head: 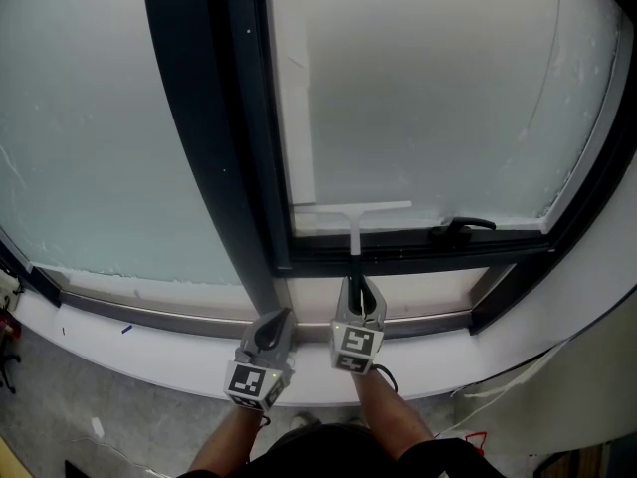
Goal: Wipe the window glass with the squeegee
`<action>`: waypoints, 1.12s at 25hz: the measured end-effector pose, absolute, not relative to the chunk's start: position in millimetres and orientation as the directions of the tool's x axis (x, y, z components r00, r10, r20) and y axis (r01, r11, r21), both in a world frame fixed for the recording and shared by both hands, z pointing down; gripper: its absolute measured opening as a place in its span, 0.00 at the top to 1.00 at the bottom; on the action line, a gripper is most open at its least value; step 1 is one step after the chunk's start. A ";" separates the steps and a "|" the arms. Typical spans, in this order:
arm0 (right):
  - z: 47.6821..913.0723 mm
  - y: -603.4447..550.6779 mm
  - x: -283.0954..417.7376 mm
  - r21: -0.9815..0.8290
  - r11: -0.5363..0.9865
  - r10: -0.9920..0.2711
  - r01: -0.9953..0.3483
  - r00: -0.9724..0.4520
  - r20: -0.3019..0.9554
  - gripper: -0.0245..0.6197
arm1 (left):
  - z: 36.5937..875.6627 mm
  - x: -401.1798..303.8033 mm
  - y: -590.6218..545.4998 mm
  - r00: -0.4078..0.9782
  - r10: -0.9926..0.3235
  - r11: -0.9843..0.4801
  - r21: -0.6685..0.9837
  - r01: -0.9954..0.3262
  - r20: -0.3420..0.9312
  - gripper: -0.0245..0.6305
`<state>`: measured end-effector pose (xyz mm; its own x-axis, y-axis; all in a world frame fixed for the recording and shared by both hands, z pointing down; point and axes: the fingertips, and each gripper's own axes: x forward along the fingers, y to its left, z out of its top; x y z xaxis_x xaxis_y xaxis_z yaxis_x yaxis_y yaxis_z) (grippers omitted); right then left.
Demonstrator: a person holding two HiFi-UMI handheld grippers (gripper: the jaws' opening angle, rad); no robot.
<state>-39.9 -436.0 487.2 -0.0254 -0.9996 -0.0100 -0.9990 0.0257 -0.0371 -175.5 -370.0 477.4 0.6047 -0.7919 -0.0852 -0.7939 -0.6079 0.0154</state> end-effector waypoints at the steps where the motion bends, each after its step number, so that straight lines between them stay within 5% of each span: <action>1: 491.1 -435.9 -39.1 -0.027 0.025 -1.000 -0.999 -0.025 -0.004 0.81 | 478.0 -176.7 -369.6 0.602 -0.794 -0.605 0.016 -0.796 -0.084 0.96; 12: 476.4 -419.0 -38.2 -0.047 0.052 -0.998 -0.998 -0.050 -0.041 0.81 | 481.4 -174.9 -370.4 0.602 -0.794 -0.606 0.024 -0.795 -0.087 0.96; 28: 208.9 -451.8 70.6 0.029 -0.026 -0.899 -0.999 0.010 -0.438 0.81 | 438.7 -118.1 -391.3 0.654 -0.732 -0.659 -0.042 -0.751 -0.190 0.96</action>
